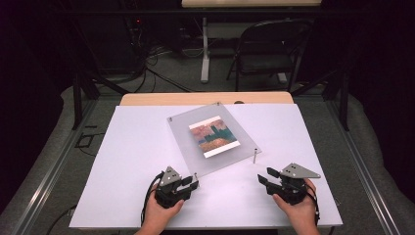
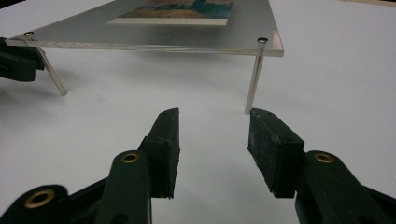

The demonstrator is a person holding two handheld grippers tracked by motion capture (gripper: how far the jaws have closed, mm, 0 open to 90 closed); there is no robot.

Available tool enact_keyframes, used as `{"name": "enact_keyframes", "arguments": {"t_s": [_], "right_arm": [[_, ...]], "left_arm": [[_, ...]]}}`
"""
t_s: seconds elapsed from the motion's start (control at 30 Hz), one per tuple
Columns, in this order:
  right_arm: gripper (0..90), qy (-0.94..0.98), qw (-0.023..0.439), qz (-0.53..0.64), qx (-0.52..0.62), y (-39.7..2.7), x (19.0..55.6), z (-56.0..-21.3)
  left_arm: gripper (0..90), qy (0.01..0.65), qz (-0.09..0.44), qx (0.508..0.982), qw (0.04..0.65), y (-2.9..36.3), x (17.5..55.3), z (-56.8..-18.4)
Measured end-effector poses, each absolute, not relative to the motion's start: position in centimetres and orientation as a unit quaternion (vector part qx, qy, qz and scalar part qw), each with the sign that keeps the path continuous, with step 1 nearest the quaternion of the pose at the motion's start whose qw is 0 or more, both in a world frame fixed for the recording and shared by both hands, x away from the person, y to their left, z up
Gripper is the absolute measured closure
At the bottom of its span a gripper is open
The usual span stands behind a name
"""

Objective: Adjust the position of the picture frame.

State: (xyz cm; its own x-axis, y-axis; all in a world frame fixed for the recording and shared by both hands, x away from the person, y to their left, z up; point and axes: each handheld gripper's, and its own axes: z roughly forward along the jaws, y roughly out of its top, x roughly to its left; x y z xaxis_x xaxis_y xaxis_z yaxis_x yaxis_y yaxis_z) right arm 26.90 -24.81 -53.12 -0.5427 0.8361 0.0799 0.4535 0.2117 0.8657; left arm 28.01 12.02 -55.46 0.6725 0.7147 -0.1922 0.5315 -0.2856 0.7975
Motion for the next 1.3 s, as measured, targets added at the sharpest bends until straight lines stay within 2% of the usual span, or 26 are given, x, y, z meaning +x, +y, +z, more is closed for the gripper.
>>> {"name": "enact_keyframes", "arguments": {"t_s": [0.23, 0.57, 0.93, 1.3], "right_arm": [[56.3, 0.743, 0.206, 0.461, 0.44, -25.1, 27.1, -53.3], [61.5, 0.749, 0.2, 0.455, 0.438, -24.7, 27.3, -53.4], [63.1, 0.752, 0.211, 0.441, 0.442, -24.0, 28.0, -53.5], [74.1, 0.757, 0.206, 0.423, 0.454, -23.6, 29.1, -54.1]], "left_arm": [[77.4, 0.395, 0.107, 0.796, 0.445, 11.1, 28.4, -55.6], [83.9, 0.4, 0.107, 0.797, 0.44, 10.9, 28.7, -56.0], [85.2, 0.401, 0.098, 0.796, 0.443, 11.1, 28.8, -56.0], [85.4, 0.405, 0.092, 0.796, 0.439, 11.3, 28.8, -55.7]]}}
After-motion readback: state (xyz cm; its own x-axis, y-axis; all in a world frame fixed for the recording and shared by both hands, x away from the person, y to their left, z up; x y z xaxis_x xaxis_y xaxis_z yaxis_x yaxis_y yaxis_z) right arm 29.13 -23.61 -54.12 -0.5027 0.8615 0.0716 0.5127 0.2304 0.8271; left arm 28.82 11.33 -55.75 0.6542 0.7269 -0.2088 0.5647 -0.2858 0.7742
